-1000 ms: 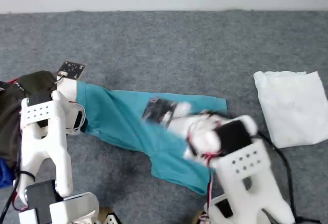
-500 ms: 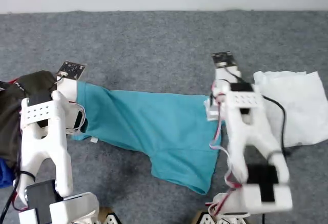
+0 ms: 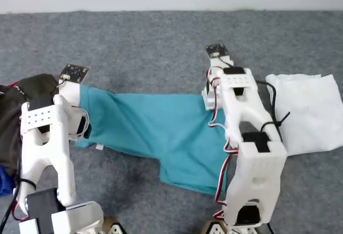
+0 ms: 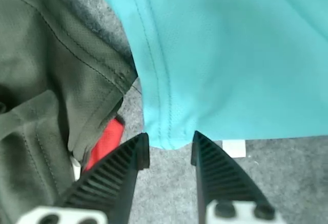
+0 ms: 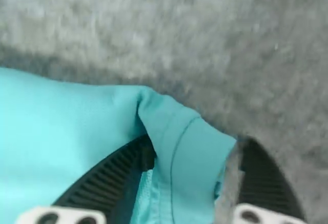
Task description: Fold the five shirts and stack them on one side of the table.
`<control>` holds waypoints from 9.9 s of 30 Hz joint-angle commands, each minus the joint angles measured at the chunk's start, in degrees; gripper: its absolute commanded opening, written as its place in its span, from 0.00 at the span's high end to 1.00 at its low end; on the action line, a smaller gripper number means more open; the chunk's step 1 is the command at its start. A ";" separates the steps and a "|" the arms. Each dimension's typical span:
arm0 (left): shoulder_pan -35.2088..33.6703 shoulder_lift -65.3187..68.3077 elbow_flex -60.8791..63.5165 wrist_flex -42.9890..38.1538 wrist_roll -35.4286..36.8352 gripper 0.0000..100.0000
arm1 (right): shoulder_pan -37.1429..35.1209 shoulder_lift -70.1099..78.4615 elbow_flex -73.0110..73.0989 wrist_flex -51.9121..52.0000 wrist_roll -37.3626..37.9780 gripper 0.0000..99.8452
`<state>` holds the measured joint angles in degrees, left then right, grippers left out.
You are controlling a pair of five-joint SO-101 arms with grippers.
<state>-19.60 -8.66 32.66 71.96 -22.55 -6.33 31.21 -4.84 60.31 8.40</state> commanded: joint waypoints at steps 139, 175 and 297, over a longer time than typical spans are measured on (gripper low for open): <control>11.78 20.57 -18.86 14.15 16.26 0.99 | 5.41 -1.89 -25.41 42.59 13.89 0.77; 10.64 32.09 -18.95 8.53 16.35 0.98 | 4.09 -49.89 59.25 6.90 19.25 0.77; -0.53 27.60 -45.14 28.66 2.73 0.88 | 6.46 -50.59 25.85 42.33 38.68 0.71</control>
<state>-19.96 23.52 -5.67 98.59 -23.60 -0.18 -18.55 23.21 100.40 47.78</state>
